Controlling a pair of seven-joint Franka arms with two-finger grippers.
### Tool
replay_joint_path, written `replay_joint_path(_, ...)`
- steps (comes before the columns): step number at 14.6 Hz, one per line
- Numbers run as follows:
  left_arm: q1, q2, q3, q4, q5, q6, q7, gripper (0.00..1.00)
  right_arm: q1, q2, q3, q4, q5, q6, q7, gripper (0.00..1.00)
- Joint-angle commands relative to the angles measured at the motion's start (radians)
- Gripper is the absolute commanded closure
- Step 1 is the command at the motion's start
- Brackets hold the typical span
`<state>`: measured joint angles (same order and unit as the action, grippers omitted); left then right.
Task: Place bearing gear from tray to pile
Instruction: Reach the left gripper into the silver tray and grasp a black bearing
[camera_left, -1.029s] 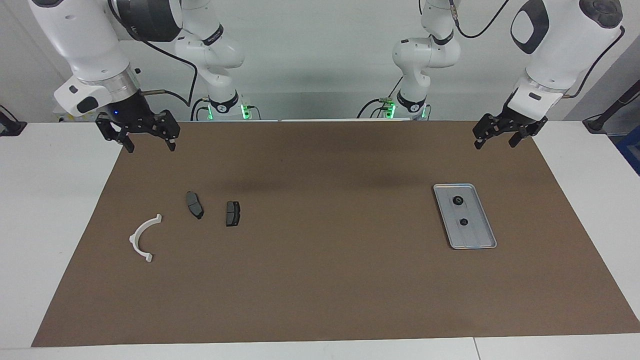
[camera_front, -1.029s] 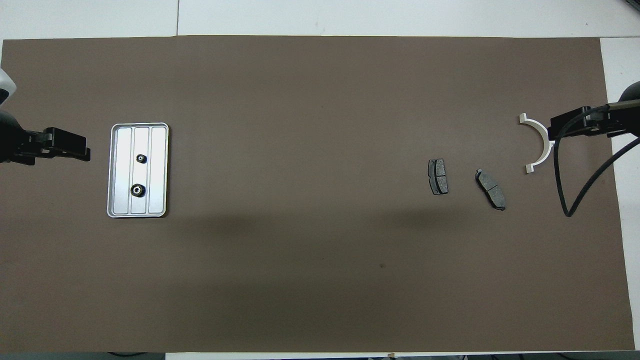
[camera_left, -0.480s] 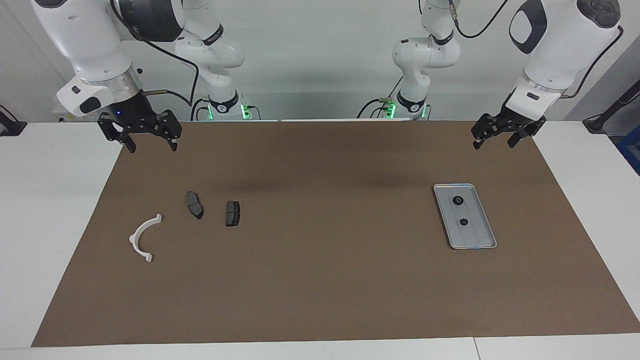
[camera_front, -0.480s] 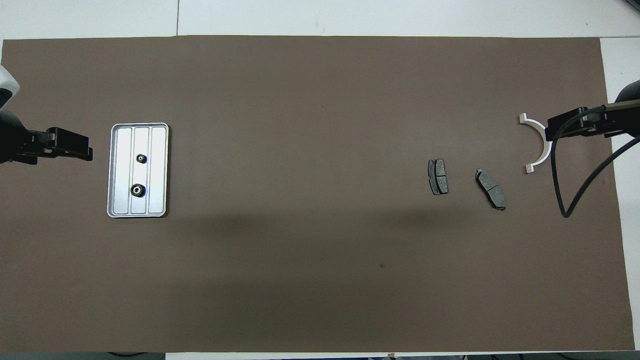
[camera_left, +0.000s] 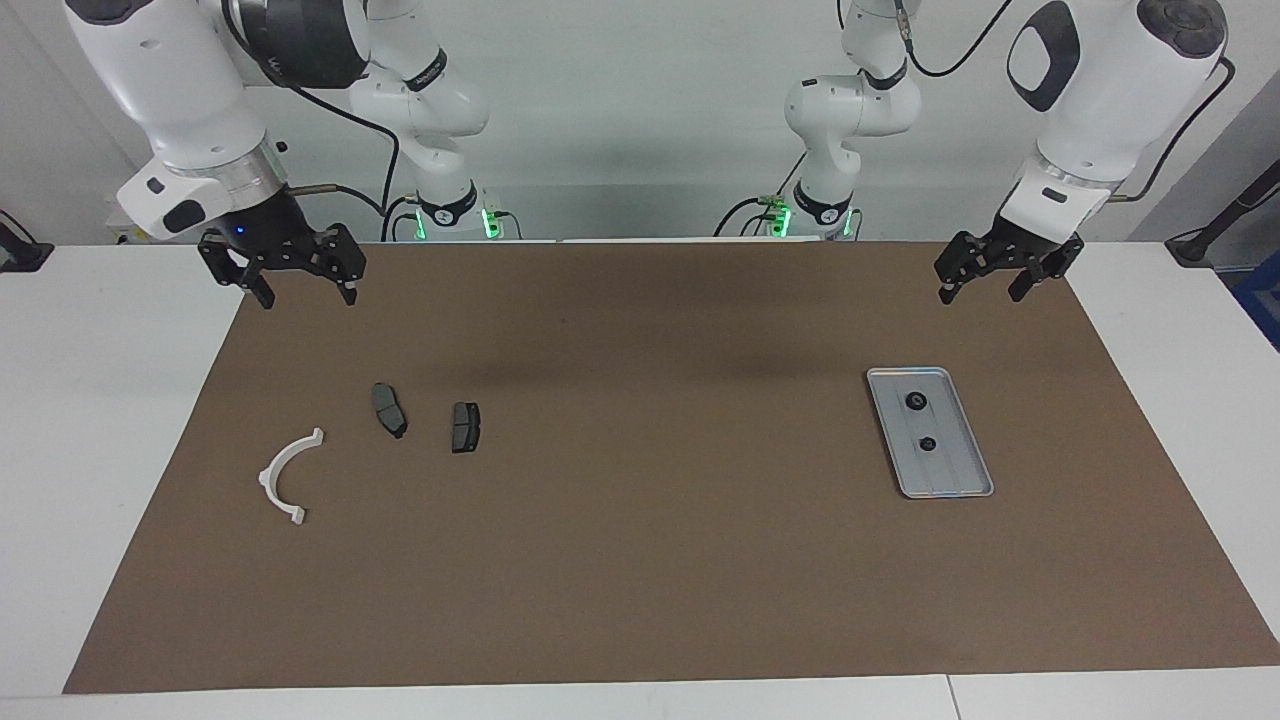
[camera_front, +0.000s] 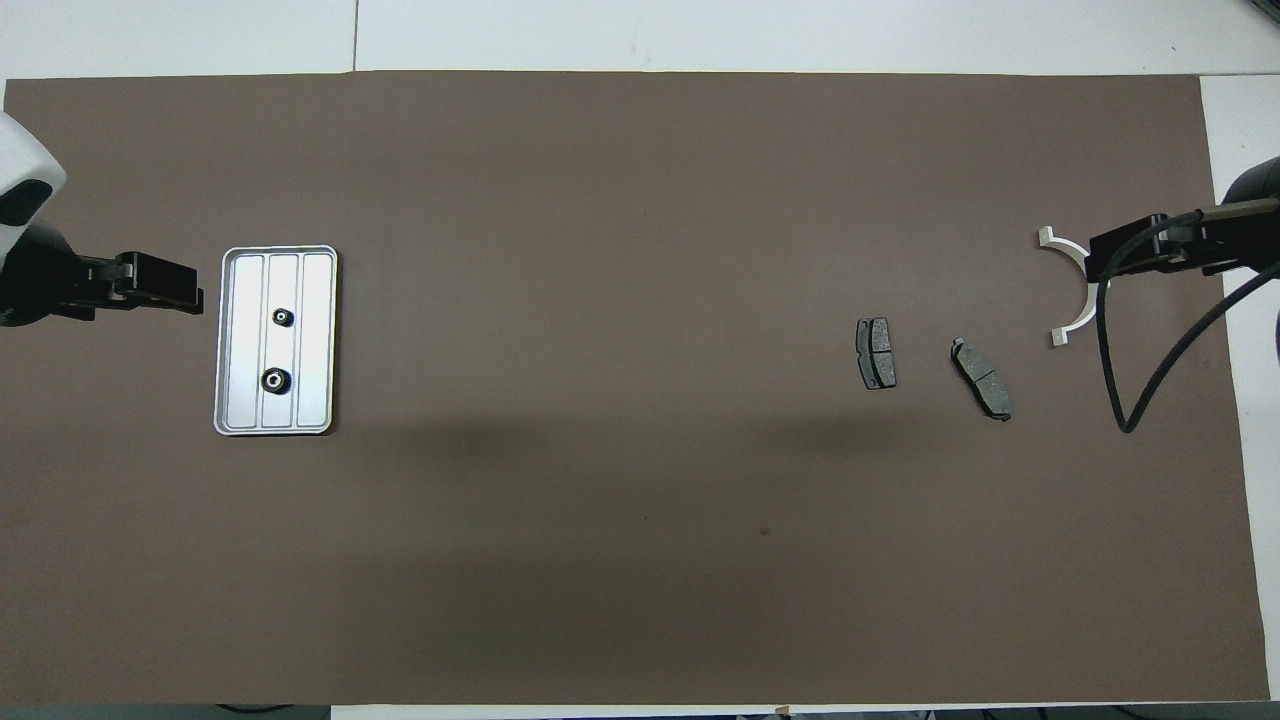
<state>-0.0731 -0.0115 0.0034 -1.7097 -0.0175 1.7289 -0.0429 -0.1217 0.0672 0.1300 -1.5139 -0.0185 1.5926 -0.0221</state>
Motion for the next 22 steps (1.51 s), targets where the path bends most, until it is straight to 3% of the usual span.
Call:
replay_joint_path(1, 0.004, -0.021, 0.004, -0.145, 0.001, 0.139, -0.008, 0.00, 0.001, 0.008, -0.001, 0.012, 0.014, -0.014, -0.016, 0.00)
replay_joint_path(6, 0.027, 0.018, 0.007, -0.378, 0.033, 0.418, -0.008, 0.00, -0.002, 0.023, 0.000, 0.014, 0.025, -0.014, -0.013, 0.00)
replay_joint_path(8, 0.071, 0.021, 0.006, -0.432, 0.042, 0.484, 0.017, 0.06, -0.006, 0.023, 0.000, 0.014, 0.025, -0.014, -0.013, 0.00)
replay_joint_path(12, 0.078, 0.090, 0.007, -0.465, 0.042, 0.530, 0.024, 0.24, -0.013, 0.023, 0.000, 0.023, 0.023, -0.013, -0.010, 0.00)
replay_joint_path(14, 0.072, 0.103, 0.006, -0.498, 0.042, 0.567, 0.015, 0.28, -0.012, 0.023, 0.000, 0.027, 0.022, -0.013, -0.010, 0.00)
replay_joint_path(15, 0.068, 0.105, 0.006, -0.508, 0.042, 0.580, 0.017, 0.36, -0.010, 0.023, -0.001, 0.029, 0.020, -0.013, -0.013, 0.00)
replay_joint_path(22, 0.070, 0.159, 0.006, -0.515, 0.042, 0.627, 0.006, 0.41, -0.009, 0.022, -0.003, 0.051, 0.003, -0.057, -0.016, 0.00)
